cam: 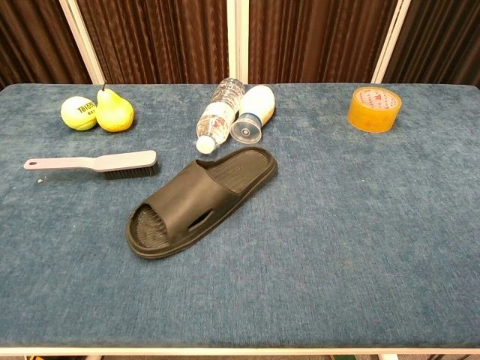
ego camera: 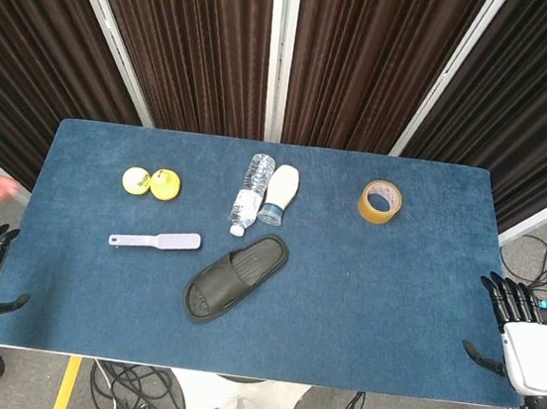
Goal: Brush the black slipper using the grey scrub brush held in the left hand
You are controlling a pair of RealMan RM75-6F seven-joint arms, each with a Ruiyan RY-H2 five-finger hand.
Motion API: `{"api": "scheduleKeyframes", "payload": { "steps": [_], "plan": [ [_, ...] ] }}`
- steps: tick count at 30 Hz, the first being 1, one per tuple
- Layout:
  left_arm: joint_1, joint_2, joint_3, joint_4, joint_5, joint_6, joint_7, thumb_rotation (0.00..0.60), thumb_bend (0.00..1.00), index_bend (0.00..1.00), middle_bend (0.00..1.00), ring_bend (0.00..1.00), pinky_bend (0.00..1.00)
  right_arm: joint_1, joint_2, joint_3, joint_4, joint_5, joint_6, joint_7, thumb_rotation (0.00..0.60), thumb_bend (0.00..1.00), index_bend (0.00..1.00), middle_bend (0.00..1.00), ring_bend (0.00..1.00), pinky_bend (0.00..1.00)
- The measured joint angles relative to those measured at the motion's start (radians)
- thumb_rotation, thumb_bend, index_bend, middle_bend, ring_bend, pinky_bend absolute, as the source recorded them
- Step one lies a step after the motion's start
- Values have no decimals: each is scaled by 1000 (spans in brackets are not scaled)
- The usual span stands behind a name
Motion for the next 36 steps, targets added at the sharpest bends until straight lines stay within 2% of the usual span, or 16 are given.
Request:
{"api": "scheduleKeyframes", "payload": {
  "steps": [11,18,23,30,34,36],
  "plan": [
    [-28,-6,-15,18,-8,-33,-2,600,138,181,171,117,219,16,8,11,-13,-1,-6,-16,600,92,0,39,0,0],
    [-132,-2,-67,53,-26,-160,-23,600,139,251,263,161,220,37,37,39,-40,5,-5,-50,600,92,0,39,0,0],
    [-247,-2,-103,97,-68,-360,-68,600,139,284,302,201,240,57,71,59,-76,15,-16,-86,600,91,0,37,0,0],
    [-473,-48,-142,242,-194,-736,-93,600,139,308,338,241,324,72,83,69,-93,36,-35,-103,600,92,0,36,0,0],
    [-583,-94,-145,325,-301,-867,-54,600,140,336,383,293,360,70,83,67,-88,46,-39,-101,600,92,0,36,0,0],
    [-613,-114,-141,340,-359,-899,-22,600,140,352,402,327,392,70,81,66,-84,49,-41,-98,600,92,0,36,0,0]
  ]
}}
